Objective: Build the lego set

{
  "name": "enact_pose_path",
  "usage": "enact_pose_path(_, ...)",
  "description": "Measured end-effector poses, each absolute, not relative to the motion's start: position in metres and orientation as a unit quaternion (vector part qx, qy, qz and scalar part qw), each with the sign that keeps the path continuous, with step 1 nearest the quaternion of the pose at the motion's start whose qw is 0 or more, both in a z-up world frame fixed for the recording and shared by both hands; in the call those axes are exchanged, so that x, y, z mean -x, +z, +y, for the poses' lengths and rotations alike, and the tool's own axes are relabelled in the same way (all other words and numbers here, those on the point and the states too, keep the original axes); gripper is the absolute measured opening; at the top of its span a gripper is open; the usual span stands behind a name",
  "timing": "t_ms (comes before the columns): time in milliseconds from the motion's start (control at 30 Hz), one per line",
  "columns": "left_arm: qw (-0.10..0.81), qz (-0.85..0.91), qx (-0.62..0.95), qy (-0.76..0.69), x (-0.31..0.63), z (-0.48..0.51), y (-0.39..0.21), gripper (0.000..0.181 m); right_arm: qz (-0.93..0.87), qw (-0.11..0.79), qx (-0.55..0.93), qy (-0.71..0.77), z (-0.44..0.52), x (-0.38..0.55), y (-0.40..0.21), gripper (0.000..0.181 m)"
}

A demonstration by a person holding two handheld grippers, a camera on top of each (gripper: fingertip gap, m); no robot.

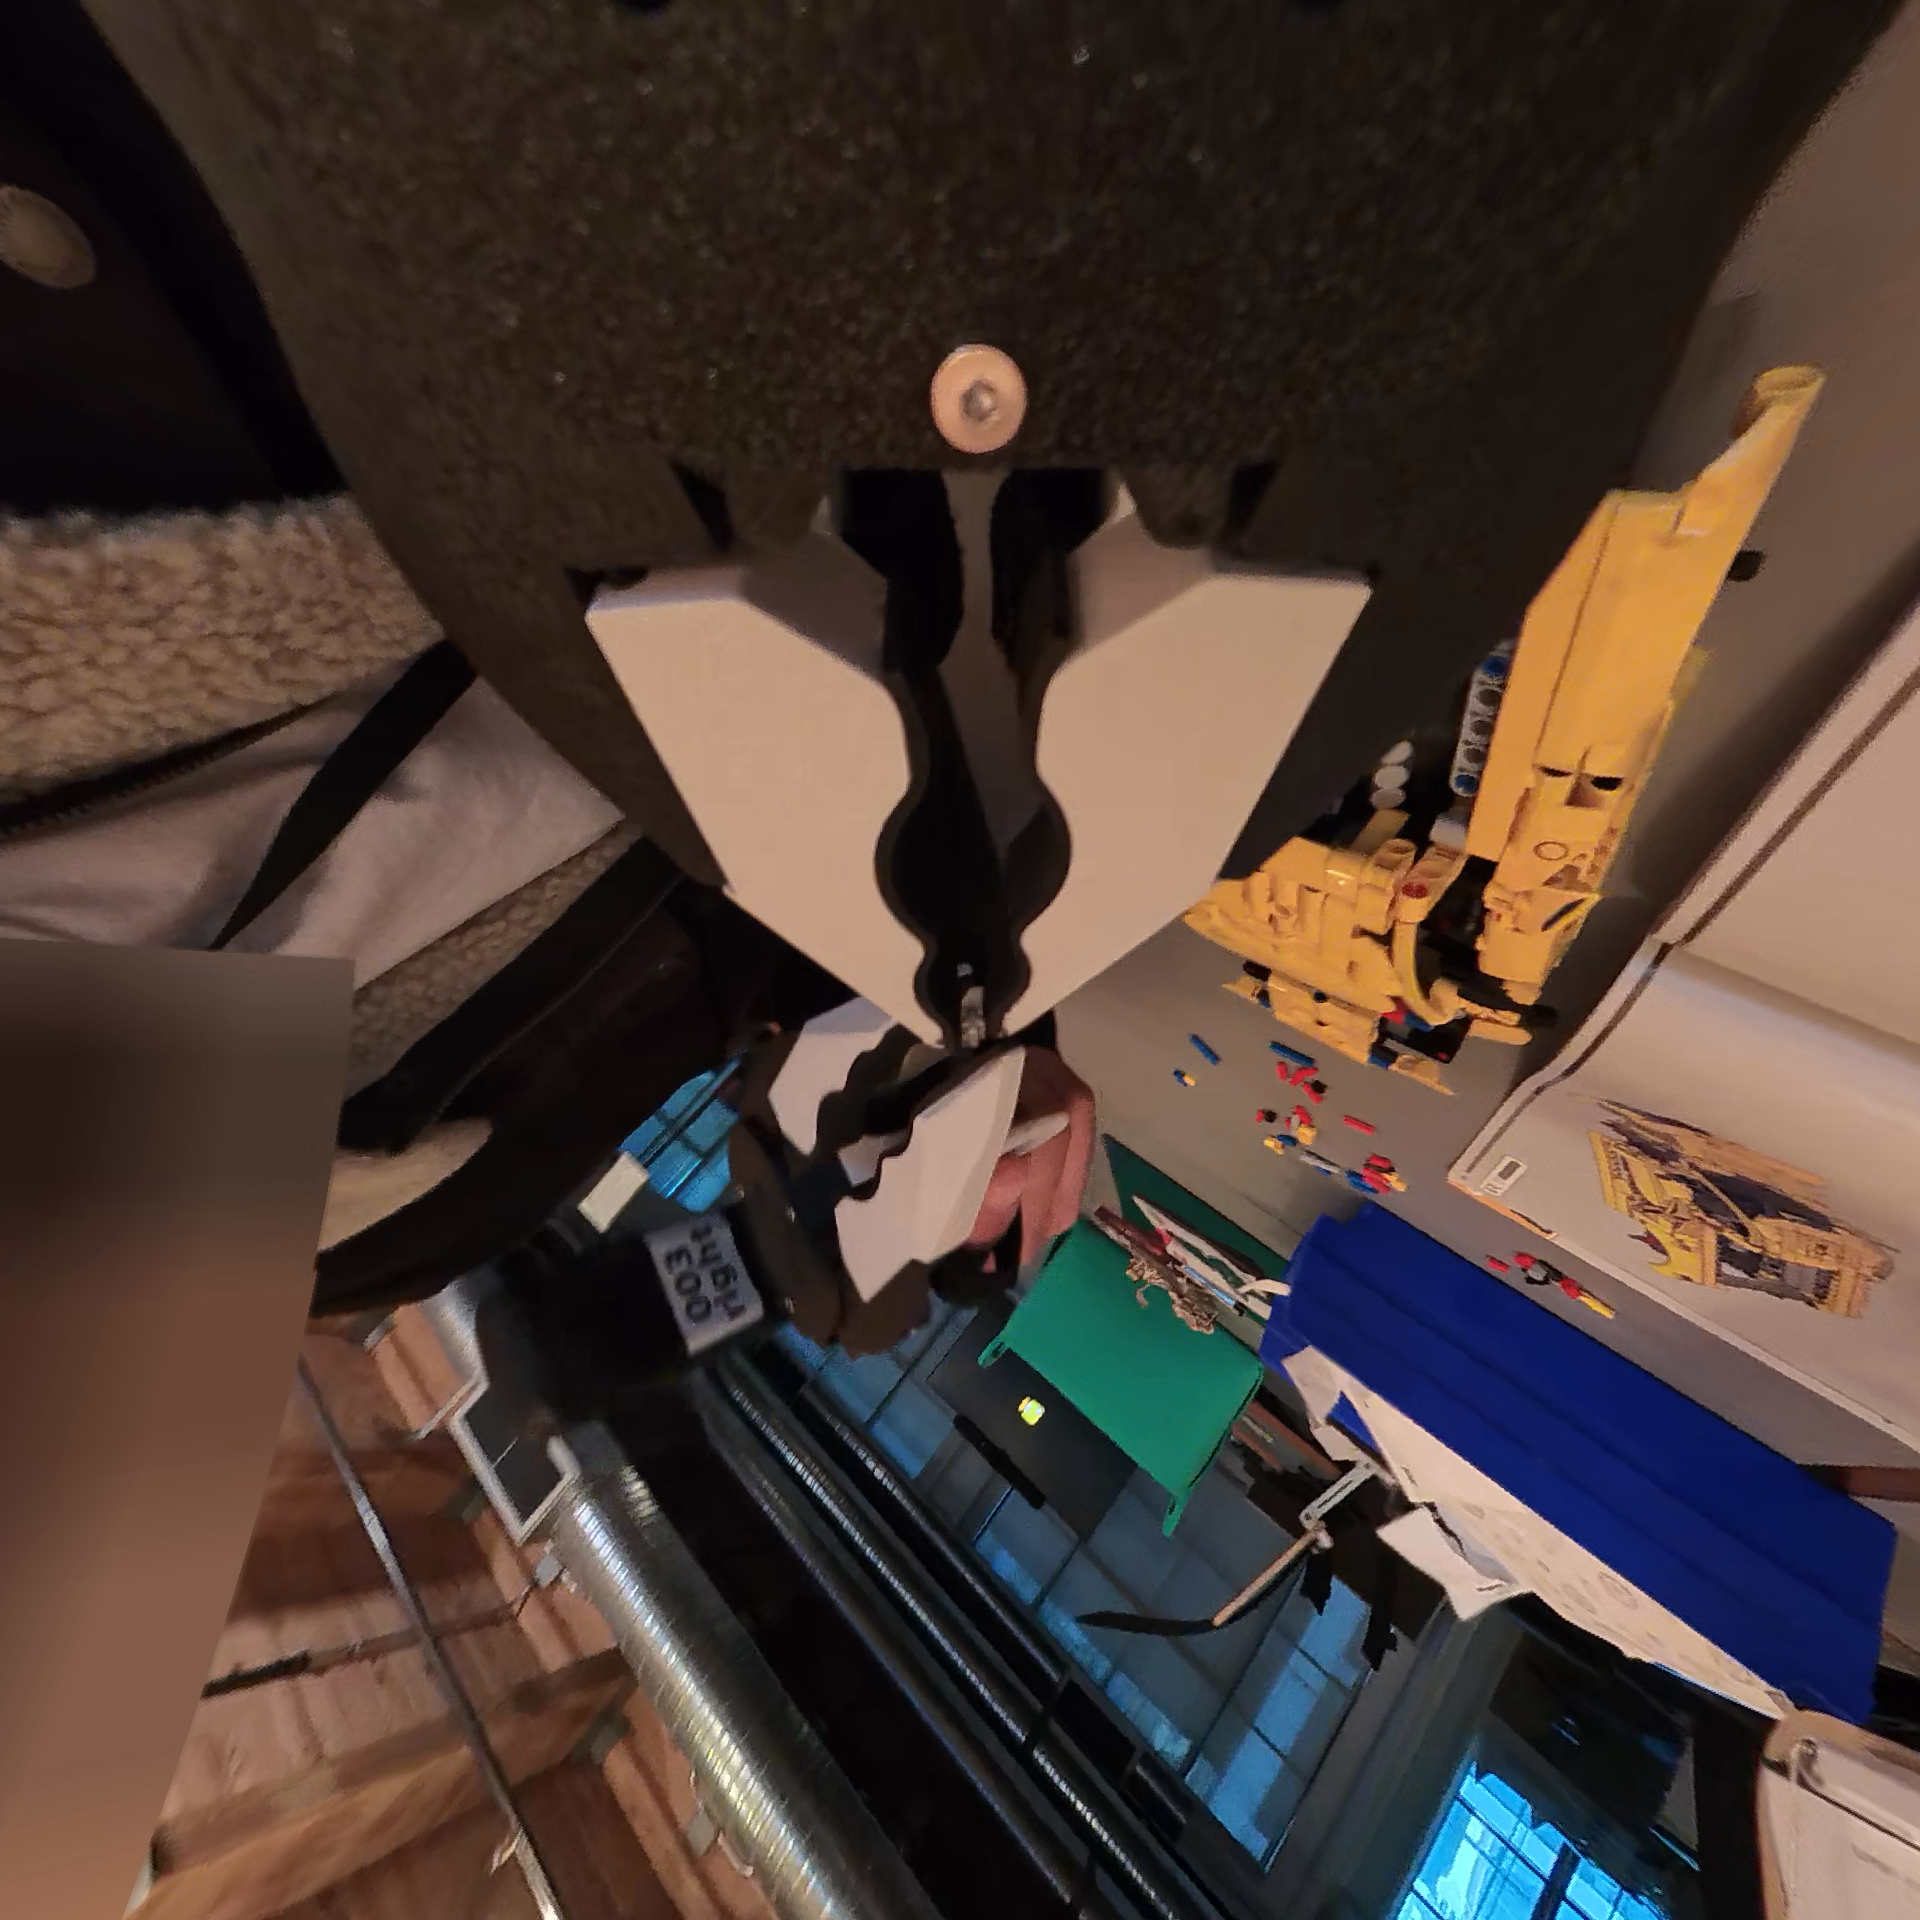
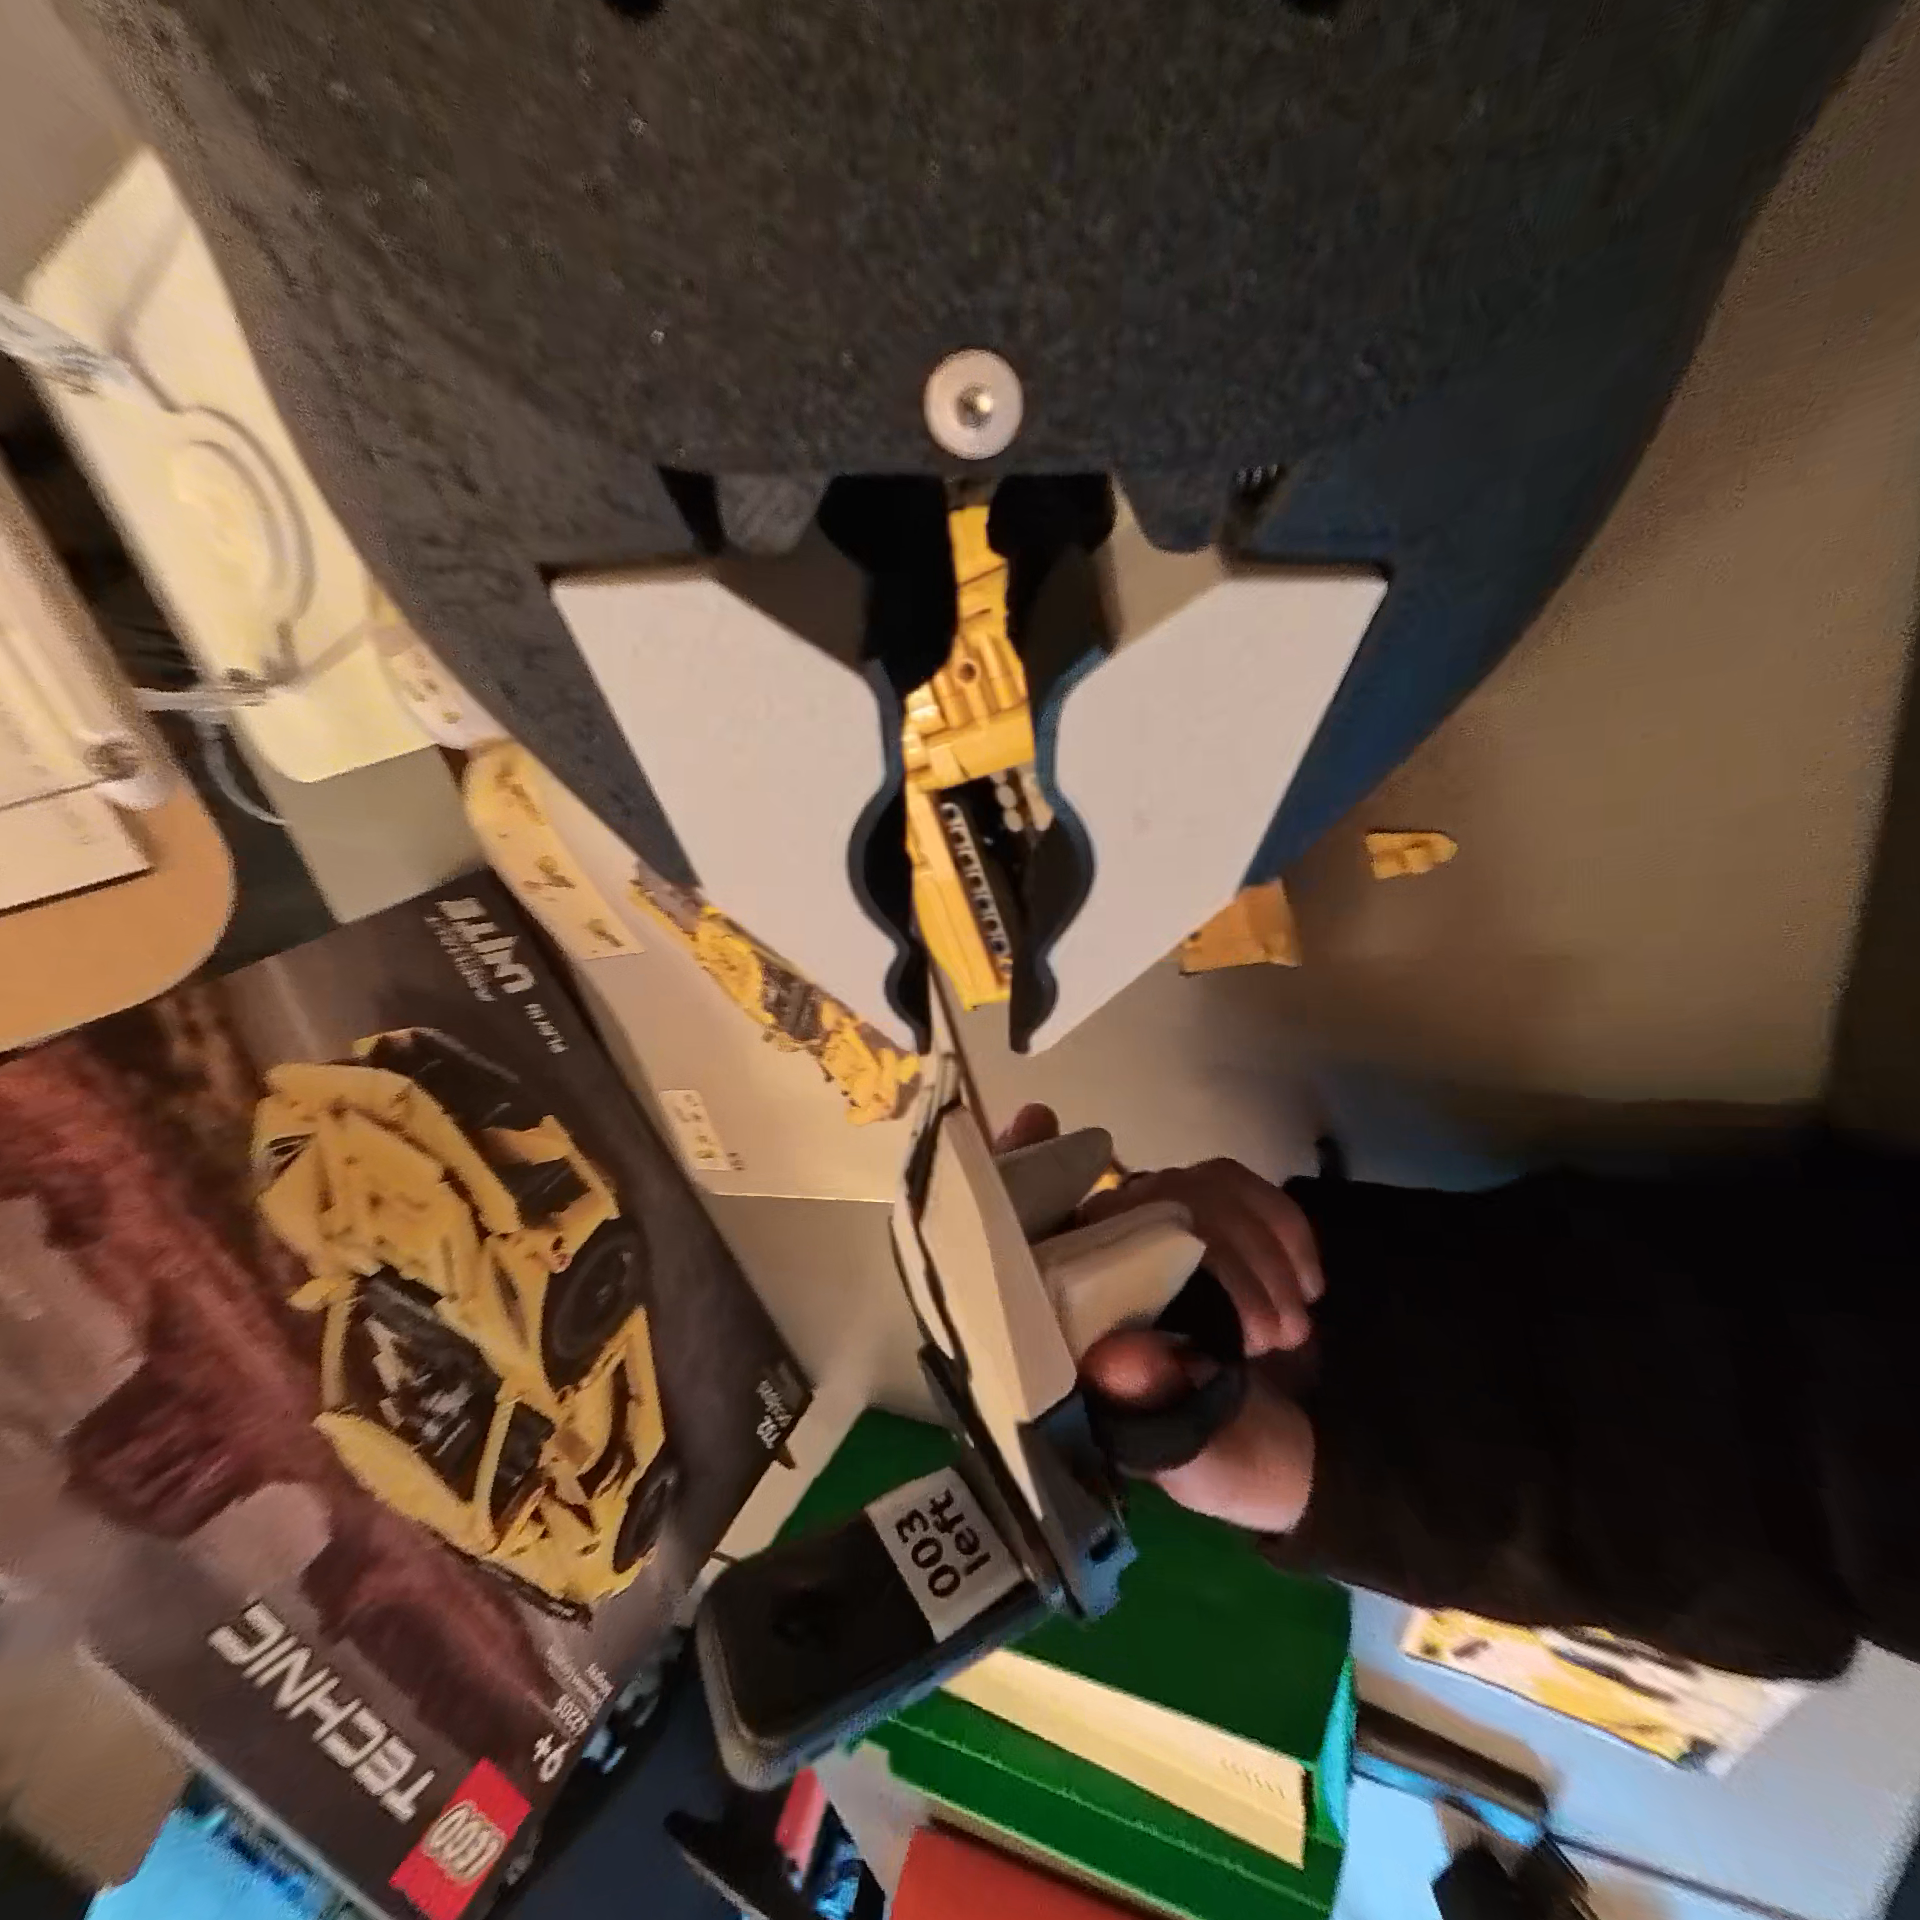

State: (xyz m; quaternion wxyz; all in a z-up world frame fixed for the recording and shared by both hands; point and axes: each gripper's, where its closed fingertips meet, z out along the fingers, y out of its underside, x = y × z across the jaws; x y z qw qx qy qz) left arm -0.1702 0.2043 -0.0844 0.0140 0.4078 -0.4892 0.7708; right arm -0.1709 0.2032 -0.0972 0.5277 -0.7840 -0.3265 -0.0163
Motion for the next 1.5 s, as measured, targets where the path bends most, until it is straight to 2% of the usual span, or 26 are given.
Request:
enact_pose_path(200, 0.118, -0.416, -0.397, 0.81, 0.173, 0.208, -0.073, 0.004, -0.336, 0.548, 0.763, -0.07, 0.208, 0.168, -0.089, 0.013)
enact_pose_path(367, 0.146, -0.413, -0.394, 0.808, 0.172, 0.201, -0.076, 0.004, -0.348, 0.555, 0.752, -0.074, 0.207, 0.172, -0.086, 0.008)
enact_pose_path(600, 0.157, -0.414, -0.39, 0.808, 0.174, 0.199, -0.077, 0.004, -0.357, 0.544, 0.757, -0.068, 0.205, 0.174, -0.088, 0.002)
enact_pose_path(700, 0.13, -0.427, -0.411, 0.795, 0.169, 0.202, -0.083, 0.004, -0.353, 0.538, 0.76, -0.095, 0.206, 0.167, -0.092, 0.003)
enact_pose_path(800, 0.141, -0.413, -0.416, 0.798, 0.169, 0.206, -0.084, 0.004, -0.345, 0.561, 0.747, -0.09, 0.203, 0.169, -0.084, 0.01)
enact_pose_path(933, 0.152, -0.421, -0.407, 0.797, 0.17, 0.199, -0.083, 0.004, -0.352, 0.547, 0.755, -0.083, 0.203, 0.17, -0.089, 0.013)
enact_pose_path(1033, 0.156, -0.425, -0.408, 0.793, 0.17, 0.196, -0.085, 0.004, -0.358, 0.549, 0.75, -0.081, 0.202, 0.173, -0.089, 0.004)
enact_pose_path(1500, 0.165, -0.428, -0.394, 0.796, 0.174, 0.192, -0.082, 0.004, -0.356, 0.556, 0.749, -0.067, 0.199, 0.174, -0.086, 0.007)
